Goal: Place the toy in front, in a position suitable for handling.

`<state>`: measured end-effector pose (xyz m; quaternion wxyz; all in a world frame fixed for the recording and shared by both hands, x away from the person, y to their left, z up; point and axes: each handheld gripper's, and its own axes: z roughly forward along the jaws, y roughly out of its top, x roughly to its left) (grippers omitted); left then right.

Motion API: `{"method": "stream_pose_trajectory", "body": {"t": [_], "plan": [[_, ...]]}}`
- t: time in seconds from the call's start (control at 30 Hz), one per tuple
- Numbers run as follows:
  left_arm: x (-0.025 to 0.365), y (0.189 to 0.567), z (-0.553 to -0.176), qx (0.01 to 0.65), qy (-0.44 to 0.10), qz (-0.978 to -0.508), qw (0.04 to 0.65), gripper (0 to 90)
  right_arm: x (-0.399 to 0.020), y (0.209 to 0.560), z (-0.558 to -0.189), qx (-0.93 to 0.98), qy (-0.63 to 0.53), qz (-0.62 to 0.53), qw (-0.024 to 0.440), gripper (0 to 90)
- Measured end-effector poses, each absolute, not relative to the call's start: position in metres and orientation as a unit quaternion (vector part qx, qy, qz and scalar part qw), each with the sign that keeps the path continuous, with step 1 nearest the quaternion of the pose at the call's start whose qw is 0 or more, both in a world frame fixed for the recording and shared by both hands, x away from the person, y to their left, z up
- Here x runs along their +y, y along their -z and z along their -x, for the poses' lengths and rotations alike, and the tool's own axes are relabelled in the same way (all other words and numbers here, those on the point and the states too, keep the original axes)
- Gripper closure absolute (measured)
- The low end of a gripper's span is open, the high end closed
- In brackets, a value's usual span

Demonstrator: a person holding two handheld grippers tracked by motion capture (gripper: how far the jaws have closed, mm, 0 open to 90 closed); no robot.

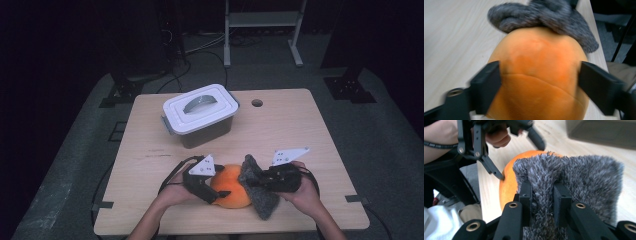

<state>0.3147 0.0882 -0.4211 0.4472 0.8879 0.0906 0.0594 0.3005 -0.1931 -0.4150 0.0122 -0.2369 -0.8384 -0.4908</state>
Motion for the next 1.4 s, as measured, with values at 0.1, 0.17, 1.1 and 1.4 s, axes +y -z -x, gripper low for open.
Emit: {"method": "stream_pose_trajectory", "body": {"t": [0.1,0.17,1.1,1.4], "plan": [[0.085,0.428,-0.313,0.083,-0.06,-0.889,0.447,10.5,-0.193,0.418,-0.298,-0.844,0.485,0.228,0.025,72.0],[0.084,0.425,-0.308,0.06,-0.092,-0.888,0.446,22.6,-0.196,0.417,-0.297,-0.846,0.481,0.23,0.024,72.1],[0.08,0.424,-0.305,0.038,-0.089,-0.881,0.463,24.3,-0.191,0.401,-0.295,-0.853,0.469,0.227,-0.015,72.6],[0.085,0.429,-0.309,0.046,-0.075,-0.883,0.462,24.5,-0.183,0.404,-0.298,-0.856,0.47,0.215,-0.004,72.5]]}}
